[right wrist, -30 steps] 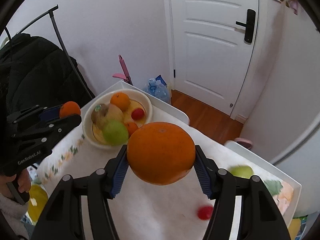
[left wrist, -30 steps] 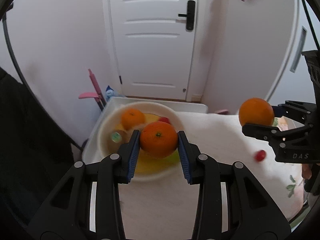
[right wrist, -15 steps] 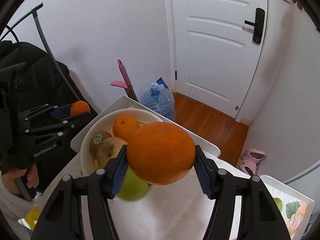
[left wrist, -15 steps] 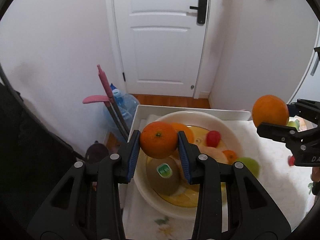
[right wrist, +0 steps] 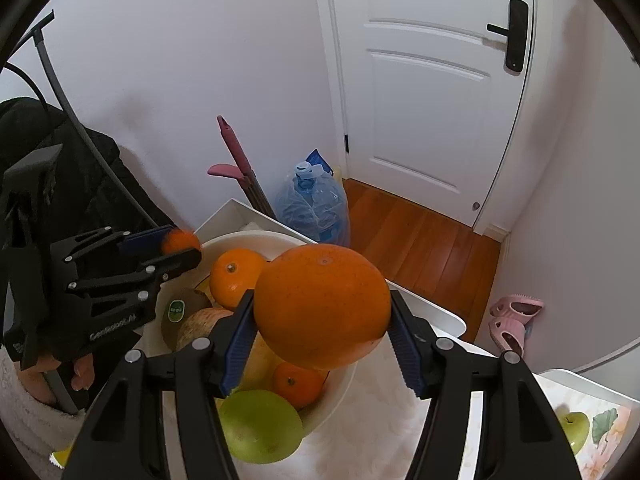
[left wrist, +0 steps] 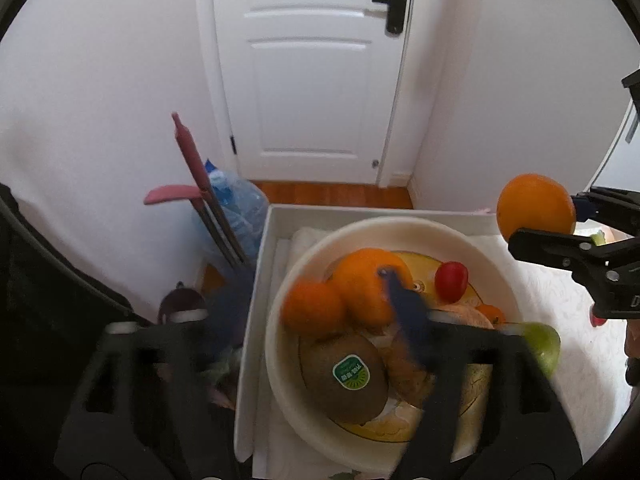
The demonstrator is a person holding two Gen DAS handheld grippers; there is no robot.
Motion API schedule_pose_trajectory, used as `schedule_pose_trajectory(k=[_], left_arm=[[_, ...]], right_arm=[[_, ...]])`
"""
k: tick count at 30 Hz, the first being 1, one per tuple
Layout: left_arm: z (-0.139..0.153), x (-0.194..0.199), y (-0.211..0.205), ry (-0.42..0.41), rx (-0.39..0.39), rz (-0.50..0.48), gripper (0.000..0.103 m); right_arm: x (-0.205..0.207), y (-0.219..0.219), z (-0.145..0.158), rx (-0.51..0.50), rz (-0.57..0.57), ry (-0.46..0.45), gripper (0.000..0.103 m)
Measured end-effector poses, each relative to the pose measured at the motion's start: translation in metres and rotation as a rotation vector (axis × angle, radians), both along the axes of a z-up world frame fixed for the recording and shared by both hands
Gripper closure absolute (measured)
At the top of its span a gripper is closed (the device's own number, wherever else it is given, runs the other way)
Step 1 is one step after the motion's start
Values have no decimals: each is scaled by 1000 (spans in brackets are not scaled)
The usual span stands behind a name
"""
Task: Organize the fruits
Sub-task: 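Lower the tangerine into the bowl and open the left gripper while the right gripper carries the orange, then lower the large orange into the bowl and open the right gripper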
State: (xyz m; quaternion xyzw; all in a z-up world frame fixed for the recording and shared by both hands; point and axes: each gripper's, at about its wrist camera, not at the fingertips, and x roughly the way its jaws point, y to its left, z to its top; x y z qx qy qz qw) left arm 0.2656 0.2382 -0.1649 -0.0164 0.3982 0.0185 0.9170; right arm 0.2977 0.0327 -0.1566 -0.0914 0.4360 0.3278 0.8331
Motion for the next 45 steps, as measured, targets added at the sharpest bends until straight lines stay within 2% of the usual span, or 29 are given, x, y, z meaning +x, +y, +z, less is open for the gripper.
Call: schedule_pose_trajectory(k=[1, 9, 16, 29, 37, 39, 41, 45], left_arm=[[3, -4, 0, -25, 0, 2, 3], [18, -19, 3, -41, -8, 24, 3], [20, -35, 3, -7, -5, 36, 2], [14, -53, 13, 13, -29, 56, 0], [10, -54, 15, 23, -33, 55, 0], [10, -55, 15, 26, -36, 54, 0], [9, -56, 16, 28, -37, 52, 0], [9, -58, 15, 32, -40, 54, 0]], right_arm=[[1, 0, 0, 1, -1, 2, 45], [4, 2, 3, 4, 4, 2, 45], [5, 10, 2, 7, 39, 19, 45], [20, 39, -27, -1, 119, 96, 45], [28, 44, -41, -9, 114, 136, 44], [27, 42, -38, 15, 110, 128, 37], [27, 42, -32, 43, 113, 122, 12], [23, 42, -28, 33, 114, 102, 10]])
